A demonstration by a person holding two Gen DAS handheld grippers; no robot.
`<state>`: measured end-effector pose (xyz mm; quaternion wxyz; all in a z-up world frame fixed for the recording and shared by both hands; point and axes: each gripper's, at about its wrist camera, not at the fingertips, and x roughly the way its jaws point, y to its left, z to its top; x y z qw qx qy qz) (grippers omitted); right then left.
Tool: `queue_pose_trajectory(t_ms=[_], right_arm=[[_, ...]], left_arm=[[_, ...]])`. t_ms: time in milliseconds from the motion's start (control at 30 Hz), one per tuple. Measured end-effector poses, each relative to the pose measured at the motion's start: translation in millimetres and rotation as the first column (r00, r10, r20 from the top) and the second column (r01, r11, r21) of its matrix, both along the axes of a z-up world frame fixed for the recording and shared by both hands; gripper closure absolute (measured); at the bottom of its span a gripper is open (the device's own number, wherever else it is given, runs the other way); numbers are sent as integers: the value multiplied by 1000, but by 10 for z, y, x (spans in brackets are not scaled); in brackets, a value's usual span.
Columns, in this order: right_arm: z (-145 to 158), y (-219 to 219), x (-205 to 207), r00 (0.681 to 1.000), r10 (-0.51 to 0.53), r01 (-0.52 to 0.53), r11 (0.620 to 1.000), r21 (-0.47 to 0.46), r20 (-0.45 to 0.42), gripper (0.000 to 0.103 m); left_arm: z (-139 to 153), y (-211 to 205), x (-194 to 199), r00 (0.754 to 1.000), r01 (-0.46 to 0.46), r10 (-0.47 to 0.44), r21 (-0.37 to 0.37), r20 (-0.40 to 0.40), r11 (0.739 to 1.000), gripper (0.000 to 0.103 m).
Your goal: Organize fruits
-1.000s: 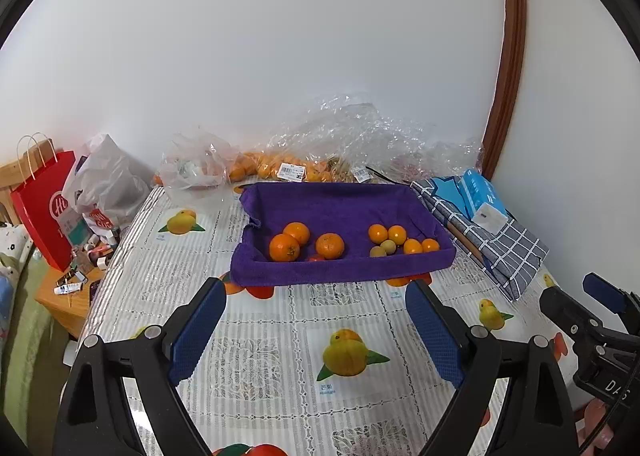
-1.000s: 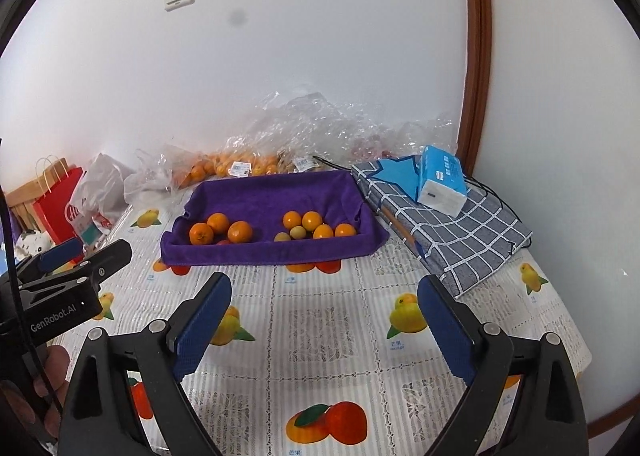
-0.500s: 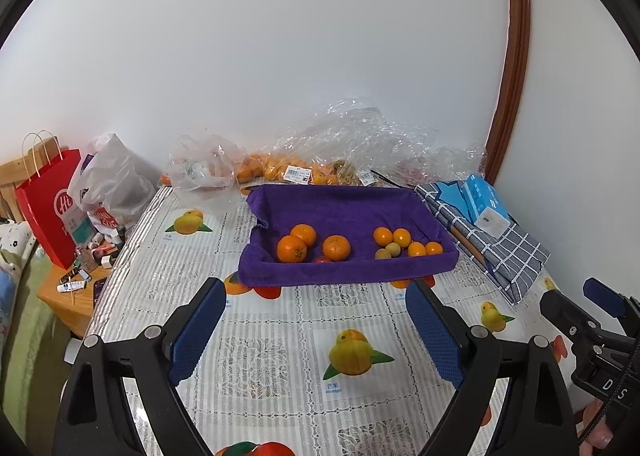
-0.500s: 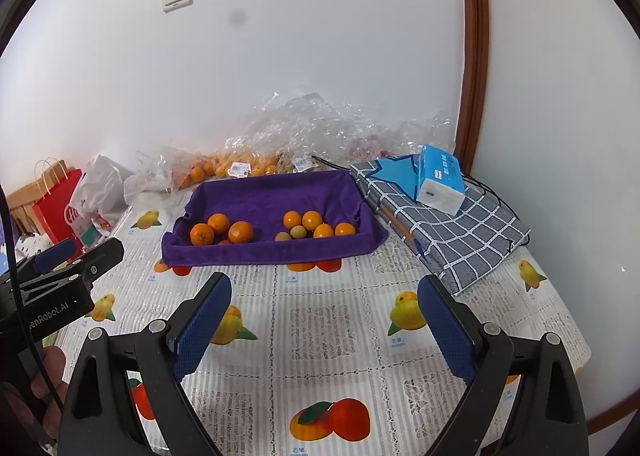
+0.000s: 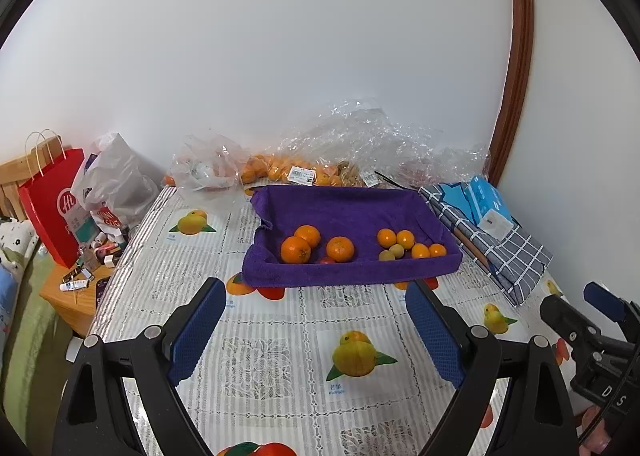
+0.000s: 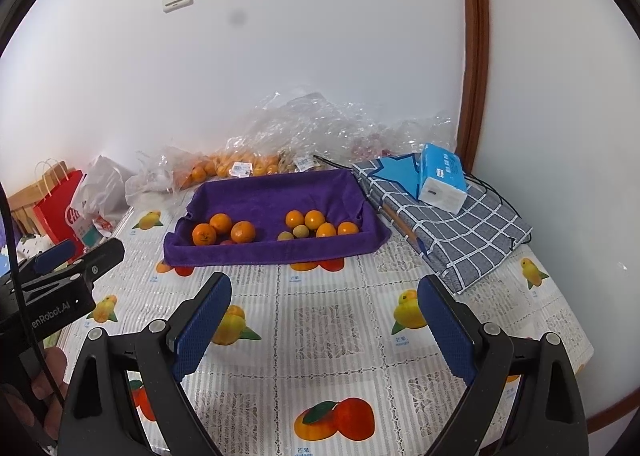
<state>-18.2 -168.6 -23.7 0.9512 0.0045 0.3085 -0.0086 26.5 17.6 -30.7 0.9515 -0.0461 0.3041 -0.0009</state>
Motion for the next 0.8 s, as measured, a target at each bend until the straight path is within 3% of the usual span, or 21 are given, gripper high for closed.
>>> queue_pose_trajectory(t_ms=[800], right_arm=[[6,22,-33,1000,-17,17,1000,-19,6,10]], left_arm=[[18,8,-16,1000,3,-3,2,10,1000,12]])
